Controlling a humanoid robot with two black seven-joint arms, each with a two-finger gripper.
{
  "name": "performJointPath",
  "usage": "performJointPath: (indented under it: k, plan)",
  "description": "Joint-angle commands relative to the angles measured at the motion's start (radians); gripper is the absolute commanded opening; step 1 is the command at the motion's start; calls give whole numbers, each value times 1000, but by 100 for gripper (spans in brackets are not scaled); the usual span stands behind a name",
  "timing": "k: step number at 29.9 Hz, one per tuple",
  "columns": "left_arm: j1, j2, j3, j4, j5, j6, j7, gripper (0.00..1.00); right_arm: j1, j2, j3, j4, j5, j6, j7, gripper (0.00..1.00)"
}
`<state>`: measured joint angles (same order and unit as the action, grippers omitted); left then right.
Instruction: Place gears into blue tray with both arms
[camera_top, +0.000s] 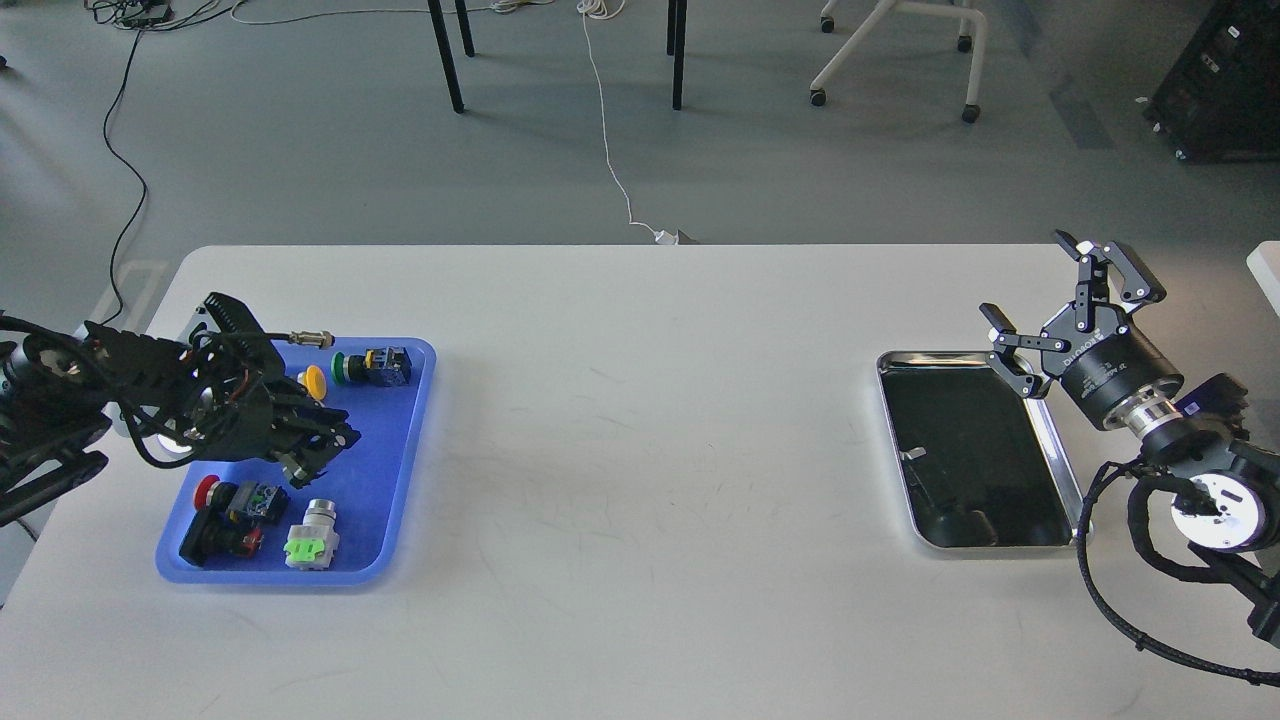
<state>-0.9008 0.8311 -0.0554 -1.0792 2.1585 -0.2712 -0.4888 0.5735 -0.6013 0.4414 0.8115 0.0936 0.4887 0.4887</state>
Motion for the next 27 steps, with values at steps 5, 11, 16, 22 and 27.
performJointPath:
  k: [5,11,16,22,27]
  plan:
    - [29,-35,-3,59,-5,9,0,23,-1,-2,2,0,0,0,0,99]
    - [46,-44,-27,65,-2,26,0,55,-1,-3,2,0,0,0,0,99]
    - [45,-38,-31,64,-2,26,0,75,0,-2,2,0,0,0,0,99]
    - [42,-18,-193,27,-44,26,0,78,2,-8,3,2,0,0,0,99]
    - [46,-29,-323,-22,-374,29,0,88,16,0,0,3,-3,0,0,99]
